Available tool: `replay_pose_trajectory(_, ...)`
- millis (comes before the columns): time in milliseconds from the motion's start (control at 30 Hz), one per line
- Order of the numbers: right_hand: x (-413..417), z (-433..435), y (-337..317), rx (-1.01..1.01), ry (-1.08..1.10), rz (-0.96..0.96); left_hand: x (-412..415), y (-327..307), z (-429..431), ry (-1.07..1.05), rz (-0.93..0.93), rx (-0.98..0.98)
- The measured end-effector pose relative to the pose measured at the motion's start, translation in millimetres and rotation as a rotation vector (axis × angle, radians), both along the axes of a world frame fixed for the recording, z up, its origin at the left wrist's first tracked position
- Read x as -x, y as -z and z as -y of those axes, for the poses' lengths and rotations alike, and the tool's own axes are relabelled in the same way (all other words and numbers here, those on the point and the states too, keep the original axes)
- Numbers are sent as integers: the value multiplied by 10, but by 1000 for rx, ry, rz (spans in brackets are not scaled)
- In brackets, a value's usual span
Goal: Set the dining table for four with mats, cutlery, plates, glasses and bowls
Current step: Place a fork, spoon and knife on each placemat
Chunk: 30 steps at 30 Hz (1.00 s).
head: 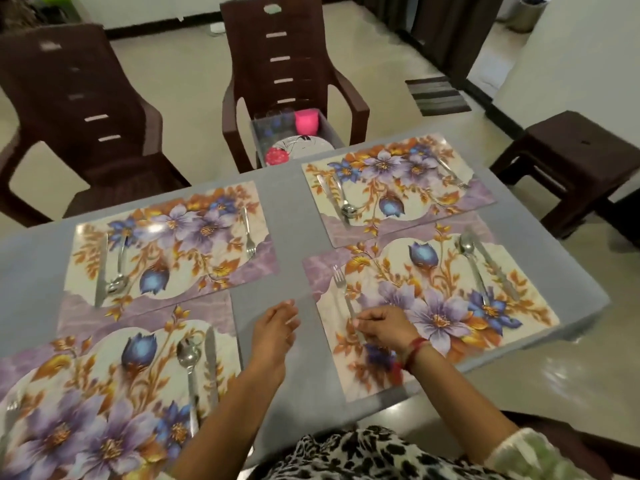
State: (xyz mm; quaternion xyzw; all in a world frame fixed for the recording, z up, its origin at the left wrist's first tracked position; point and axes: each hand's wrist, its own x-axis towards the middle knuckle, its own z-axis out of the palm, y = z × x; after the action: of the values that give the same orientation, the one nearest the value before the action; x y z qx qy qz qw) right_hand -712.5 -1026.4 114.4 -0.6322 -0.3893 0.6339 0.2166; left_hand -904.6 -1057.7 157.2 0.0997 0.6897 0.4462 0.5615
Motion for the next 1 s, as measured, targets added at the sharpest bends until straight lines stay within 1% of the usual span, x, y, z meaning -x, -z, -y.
replay_pose_trajectory(100,97,-31,130,-9,-103,114,112,54,33,8,-18,8)
replay_pose_trajectory(200,94,29,187,-1,-129,182,175,83,14,19,-23,19)
replay_pose_trajectory(367,35,57,168,-107,-279,392,223,91,-64,21,-5,36)
replay_pose_trajectory(600,63,81,138,-174,-339,499,235,84,-59,60,54,35)
replay_pose_trajectory(700,96,112,112,-163,-394,498,263,121,-76,74,53,39)
replay_pose_trajectory(767,67,130,99,-191,-375,521,287,152,-84,82,55,50)
replay_pose_trajectory(833,-23,161,74,-246,-297,523,309,151,-64,92,60,52)
replay_pose_trajectory(1000,-378,111,46,-320,-51,329,333,121,-164,95,-22,7)
